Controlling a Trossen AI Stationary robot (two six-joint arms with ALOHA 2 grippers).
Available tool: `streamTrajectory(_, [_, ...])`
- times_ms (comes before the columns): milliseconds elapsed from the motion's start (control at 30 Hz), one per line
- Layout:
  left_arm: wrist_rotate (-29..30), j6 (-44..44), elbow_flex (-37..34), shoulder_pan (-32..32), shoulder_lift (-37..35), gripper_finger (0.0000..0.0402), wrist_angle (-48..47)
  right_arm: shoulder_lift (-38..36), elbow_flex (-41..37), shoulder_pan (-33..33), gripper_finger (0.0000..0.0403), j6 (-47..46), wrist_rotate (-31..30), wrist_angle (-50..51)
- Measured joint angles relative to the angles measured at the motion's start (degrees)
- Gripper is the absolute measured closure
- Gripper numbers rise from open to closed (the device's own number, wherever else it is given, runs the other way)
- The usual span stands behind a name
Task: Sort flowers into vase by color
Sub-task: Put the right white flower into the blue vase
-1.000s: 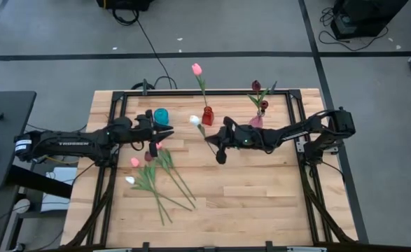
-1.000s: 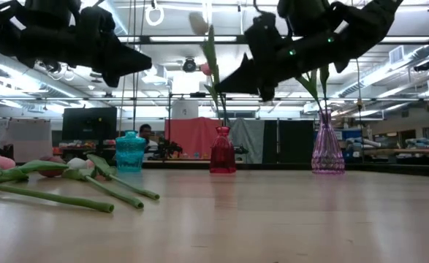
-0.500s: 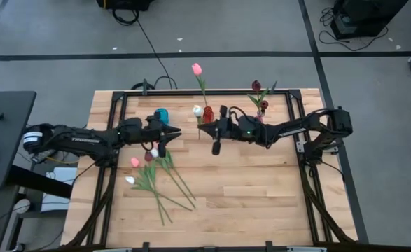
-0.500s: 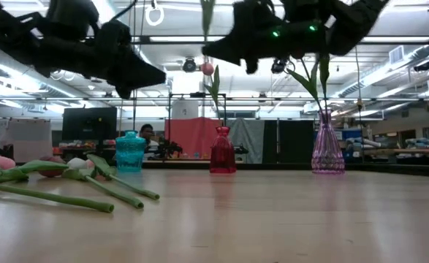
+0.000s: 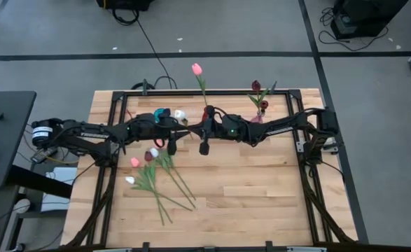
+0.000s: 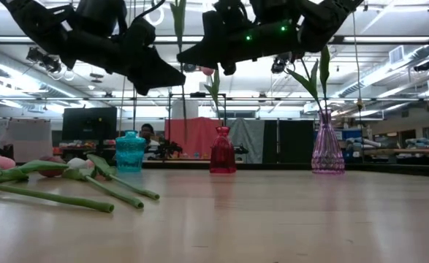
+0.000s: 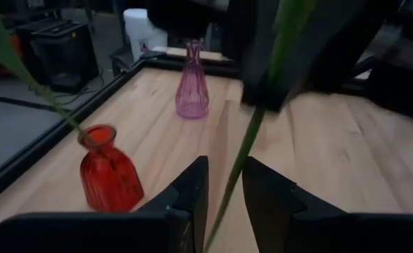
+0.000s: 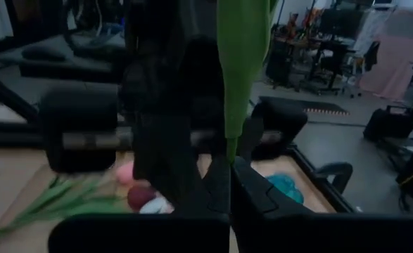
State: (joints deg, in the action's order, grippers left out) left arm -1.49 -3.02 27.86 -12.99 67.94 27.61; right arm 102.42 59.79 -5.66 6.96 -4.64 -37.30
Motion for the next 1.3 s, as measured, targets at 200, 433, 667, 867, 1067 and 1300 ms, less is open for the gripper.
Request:
streamTrajectory(200, [0.33,1.27,0.15,-0.09,-0.02,0.032,0.91,0.95,0.0,0.03,0.0396,-0.86,-0.2,-0.42])
streamTrajectory(433, [-1.01,2.4,0.17,-0.1,-0.02,0.039,0.83,1.06,0.0,0.01,0.0392,-1.63,-0.53,-0.45])
streamTrajectory(667, [-1.17,1.38,0.17,-0.11,-0.02,0.0396,1.19,0.67,0.0,0.05,0.0342,-4.41,-0.22,1.61])
streamTrajectory(867, [1.32,3.43,0.18,-1.02,-3.04,0.0397,-1.02,-3.68,0.0,0.1,0.0297,-4.46,0.02,10.41])
streamTrajectory(1067, [4.28,5.88,0.19,-3.87,-12.77,0.0397,-10.13,-9.57,-0.08,0.1,0.0281,-4.48,0.0,25.09])
streamTrajectory(1300, [9.73,7.32,0.04,-6.63,-21.17,0.0396,-17.01,-12.1,-7.75,-0.5,0.0281,-5.49,0.0,18.94])
